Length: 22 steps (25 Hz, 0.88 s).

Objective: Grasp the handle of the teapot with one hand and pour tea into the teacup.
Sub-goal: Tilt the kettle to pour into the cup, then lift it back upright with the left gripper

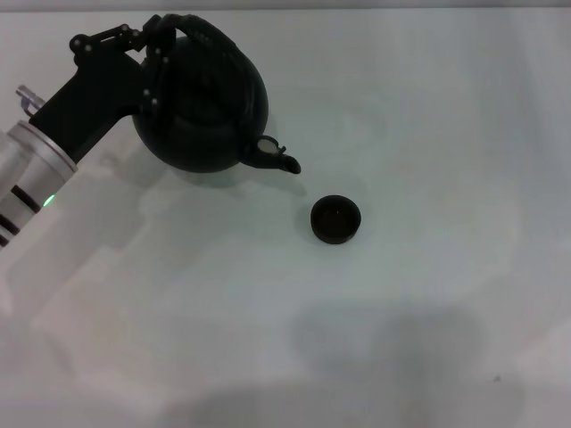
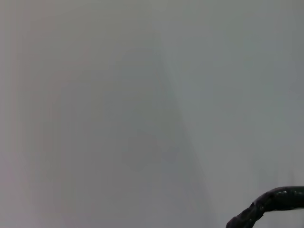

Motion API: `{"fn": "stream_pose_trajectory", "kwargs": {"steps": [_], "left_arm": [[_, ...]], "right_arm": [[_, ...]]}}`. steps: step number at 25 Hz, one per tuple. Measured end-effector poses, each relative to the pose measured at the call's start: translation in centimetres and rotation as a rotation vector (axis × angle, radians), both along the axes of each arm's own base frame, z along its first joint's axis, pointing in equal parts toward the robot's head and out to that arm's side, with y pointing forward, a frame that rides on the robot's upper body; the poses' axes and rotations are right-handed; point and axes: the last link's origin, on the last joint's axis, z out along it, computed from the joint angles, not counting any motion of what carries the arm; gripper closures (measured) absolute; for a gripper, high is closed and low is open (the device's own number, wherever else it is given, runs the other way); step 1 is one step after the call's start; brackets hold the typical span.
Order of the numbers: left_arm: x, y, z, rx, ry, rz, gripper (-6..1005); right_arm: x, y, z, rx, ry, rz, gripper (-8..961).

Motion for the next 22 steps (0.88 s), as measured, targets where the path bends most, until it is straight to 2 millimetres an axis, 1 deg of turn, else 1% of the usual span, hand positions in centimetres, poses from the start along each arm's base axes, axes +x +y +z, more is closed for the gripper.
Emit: {"fn": "stream_pose_trajectory", "kwargs": {"steps": [8,15,22], "left_arm": [[0.7,0.7,0.0,-0.005,0.051,-0.05,888],[1.6,1.1,-0.6,-0.029,0.088,-0.098,888],[2.0,1.4,-1.2,-0.045,0.122,-0.108,889]], "right_arm": [[-0.3,0.2,-0.3,-0.007,0.004,0.005,121],[-0.5,0.3,-0.6,-0.017,0.004,0.012,121],[-0.9,0.6,-0.8,-0.02,0.005,0.022,121]]}}
